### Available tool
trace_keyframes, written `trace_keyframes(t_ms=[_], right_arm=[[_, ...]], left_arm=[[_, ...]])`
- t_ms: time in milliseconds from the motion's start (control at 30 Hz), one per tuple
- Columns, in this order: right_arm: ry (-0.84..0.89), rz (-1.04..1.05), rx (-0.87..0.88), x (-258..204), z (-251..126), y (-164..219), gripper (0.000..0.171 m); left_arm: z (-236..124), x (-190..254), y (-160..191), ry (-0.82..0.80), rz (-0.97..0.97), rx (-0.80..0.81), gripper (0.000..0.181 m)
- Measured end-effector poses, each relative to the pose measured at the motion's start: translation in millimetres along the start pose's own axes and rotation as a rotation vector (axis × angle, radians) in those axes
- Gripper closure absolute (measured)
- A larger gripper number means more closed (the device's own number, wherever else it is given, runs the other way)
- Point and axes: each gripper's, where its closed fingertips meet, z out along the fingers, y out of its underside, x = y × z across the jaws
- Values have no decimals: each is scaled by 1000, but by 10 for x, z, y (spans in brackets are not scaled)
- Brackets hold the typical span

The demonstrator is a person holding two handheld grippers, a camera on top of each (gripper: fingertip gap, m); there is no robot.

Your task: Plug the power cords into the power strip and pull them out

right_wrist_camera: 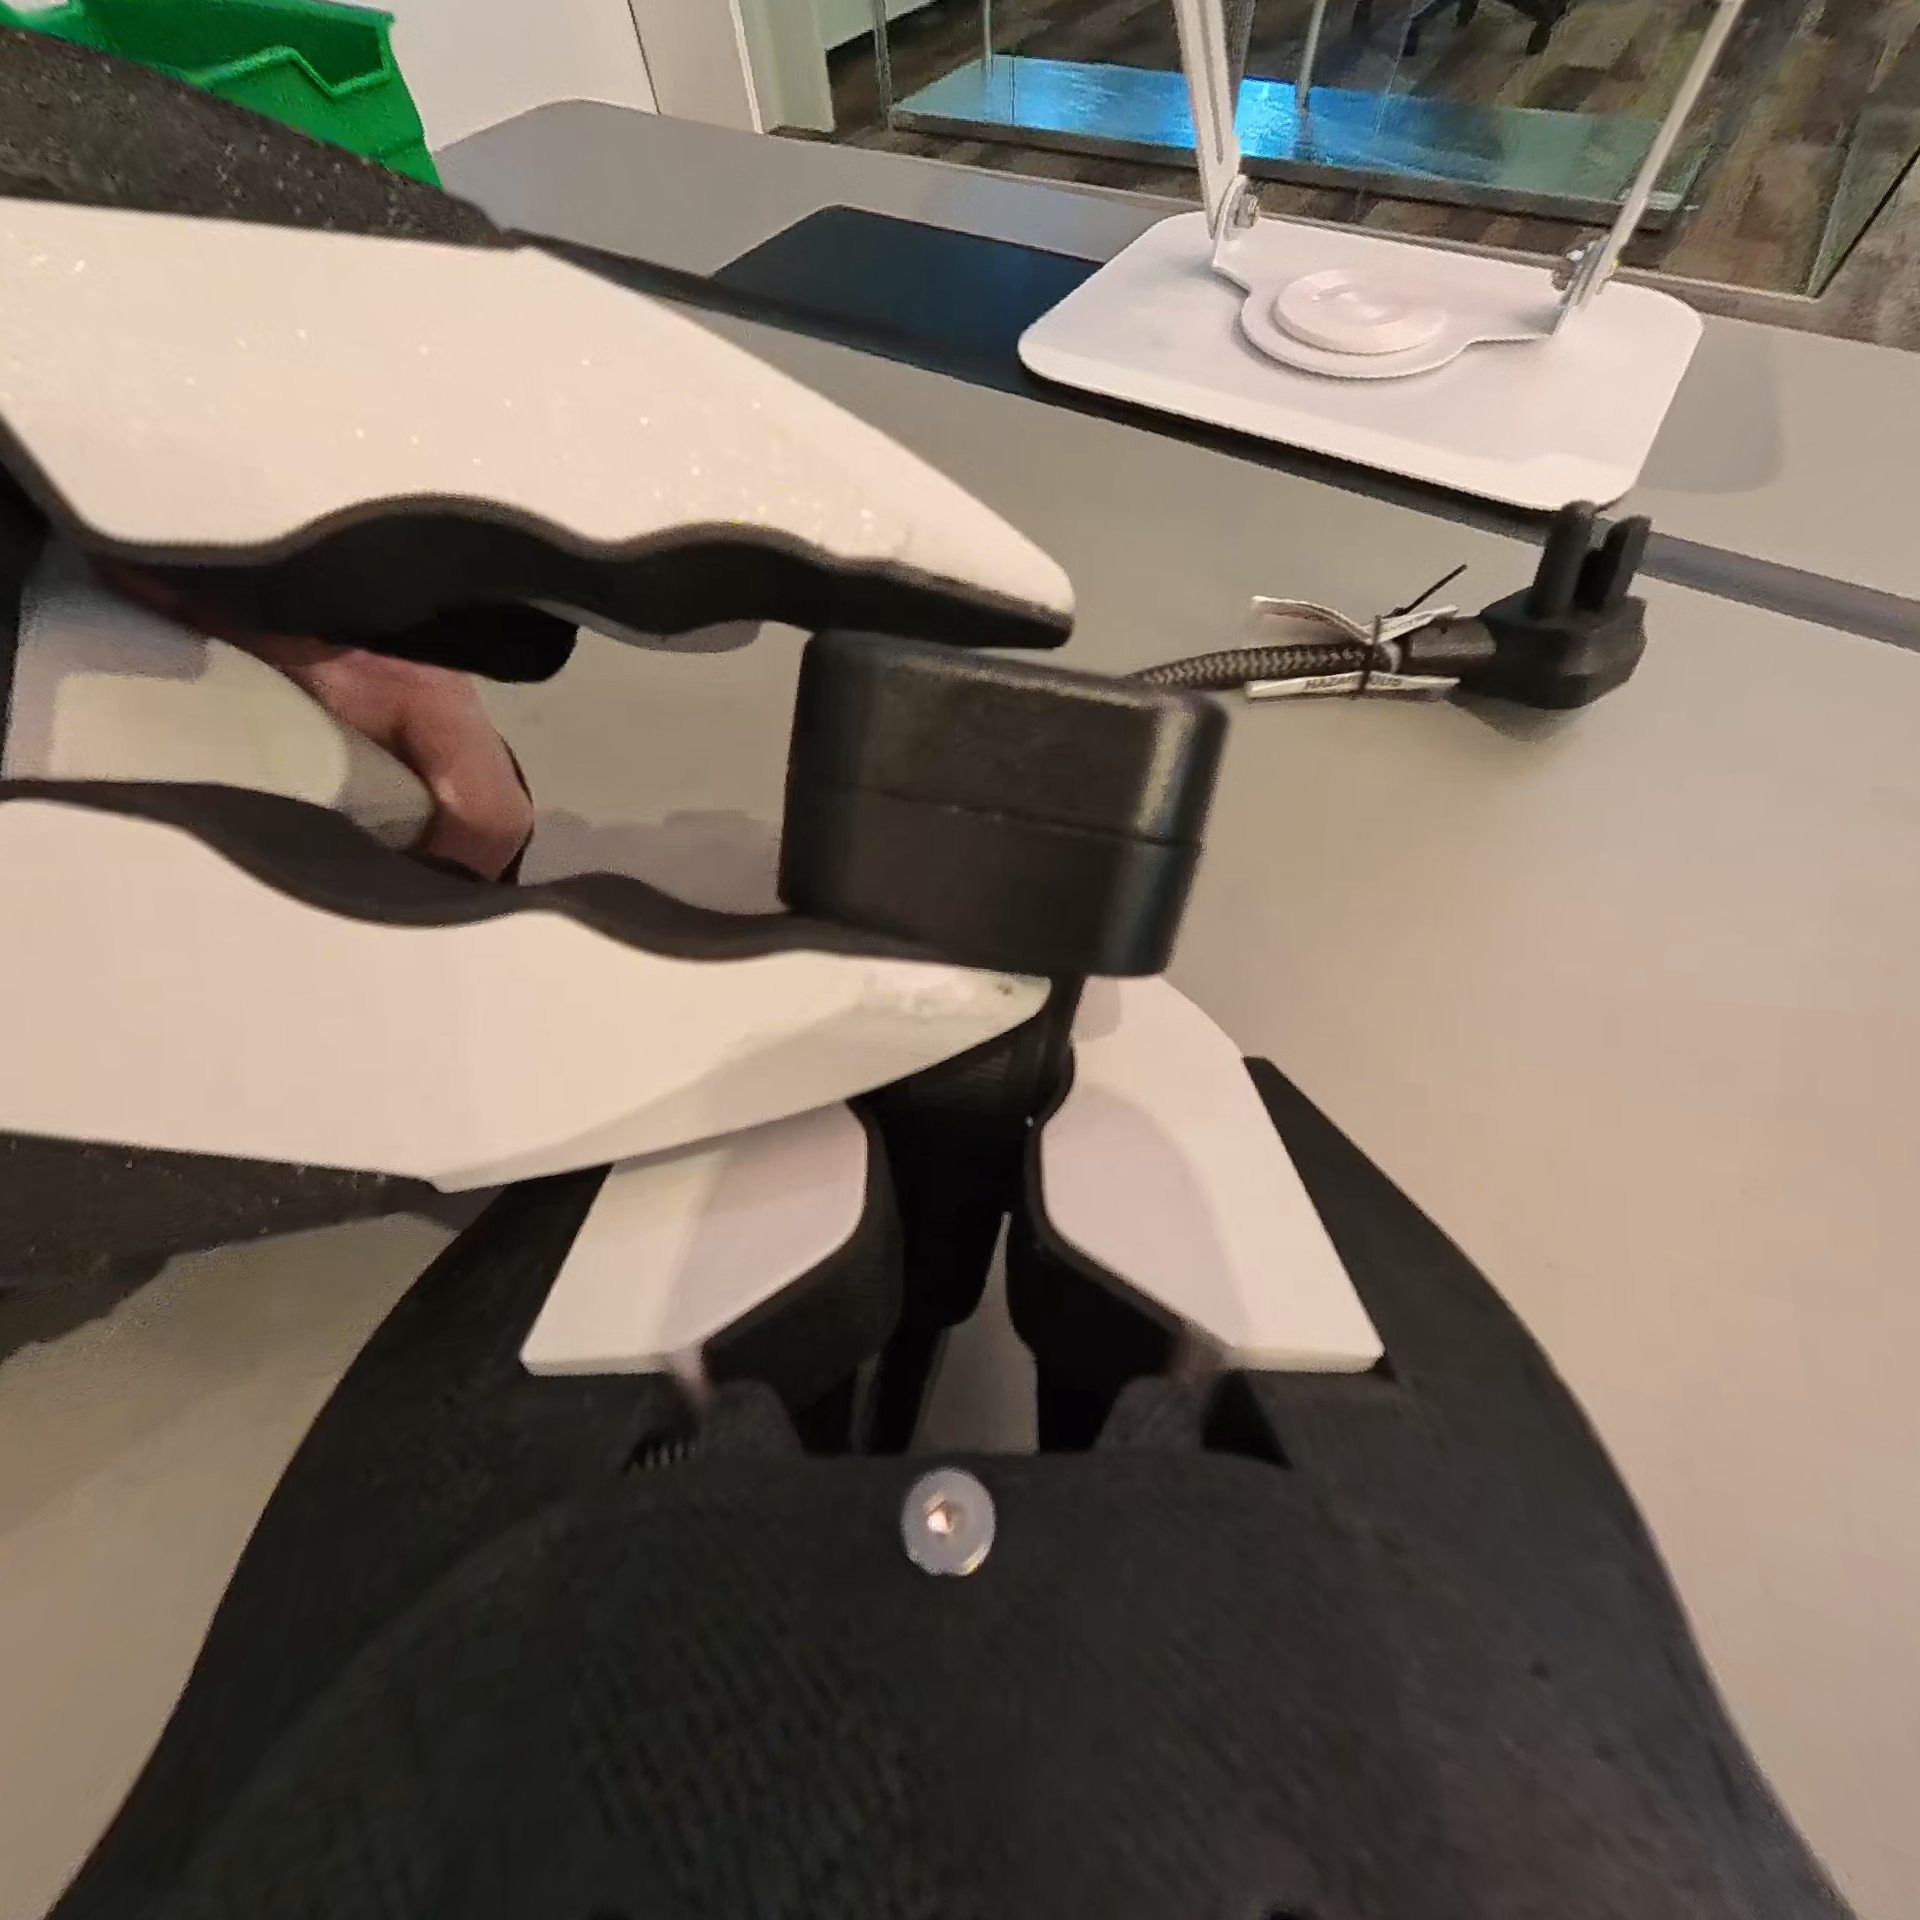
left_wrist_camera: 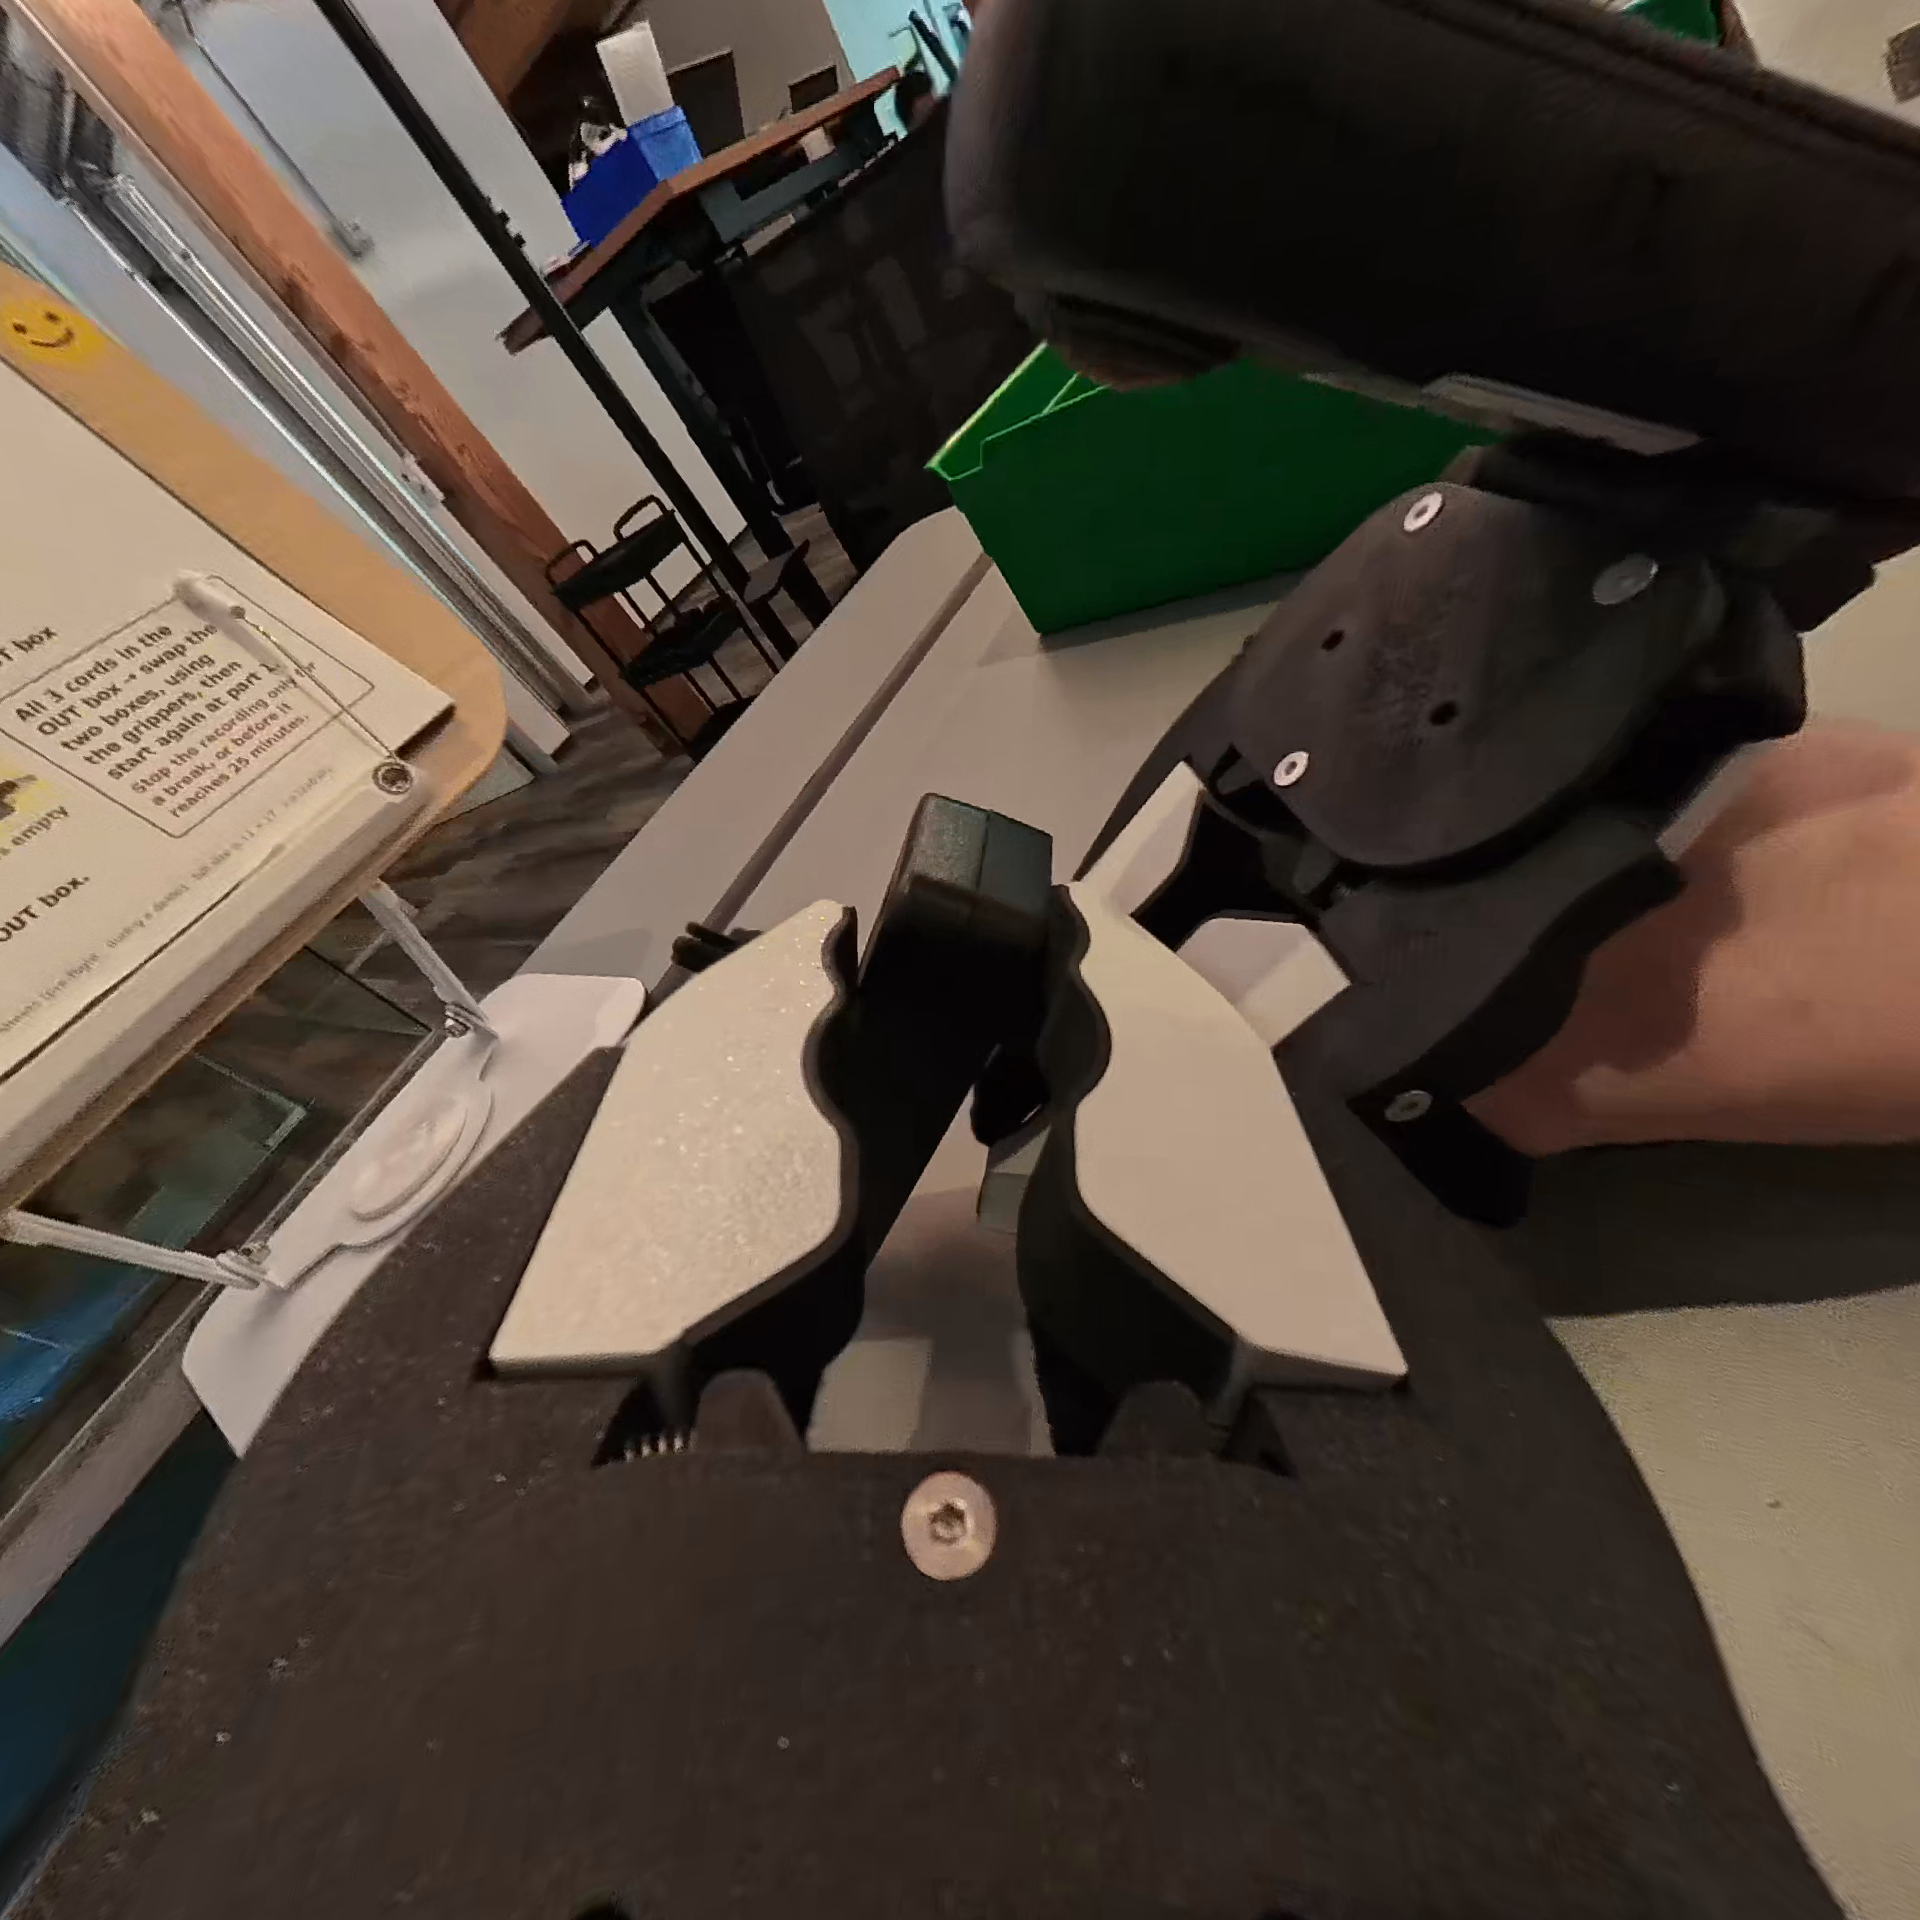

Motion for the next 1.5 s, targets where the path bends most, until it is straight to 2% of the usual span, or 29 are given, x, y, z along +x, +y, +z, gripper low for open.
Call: trace_keyframes(t_ms=[67,167,233,333,400,467,667,1233,1300,1333,1367,1433,1500], right_arm=[[-6,-26,-12,10,-3,17,149],[-17,-73,-20,-12,6,24,149],[-28,-91,-32,-29,17,36,149],[-38,-102,-59,-48,35,55,149],[-42,-109,-96,-50,33,64,148],[-54,-112,-88,-64,26,44,148],[-12,-97,-2,-105,-9,-14,149],[146,-16,16,-62,7,-81,148],[138,23,27,-86,11,-95,147],[95,88,58,-146,7,-122,147],[49,129,86,-208,-2,-159,148],[52,51,74,-166,-3,-129,148],[6,120,39,-118,14,-35,149]], left_arm=[[-1,8,10,8,-20,-8,147],[-28,-39,46,21,-80,-4,131],[-37,-46,66,22,-86,-8,129],[-26,8,52,-10,43,-39,149],[-18,-27,40,-68,91,-62,150],[-29,-49,22,-106,60,-61,150],[-64,-47,0,-77,-30,-28,149],[-90,-116,24,-37,-141,-27,146],[-95,-126,39,-31,-213,-26,142],[-149,-177,-49,-45,-234,69,155],[-172,-179,-61,-38,-200,74,155],[-163,-104,-47,-21,-76,50,148],[-104,-30,29,29,-1,-7,141]])
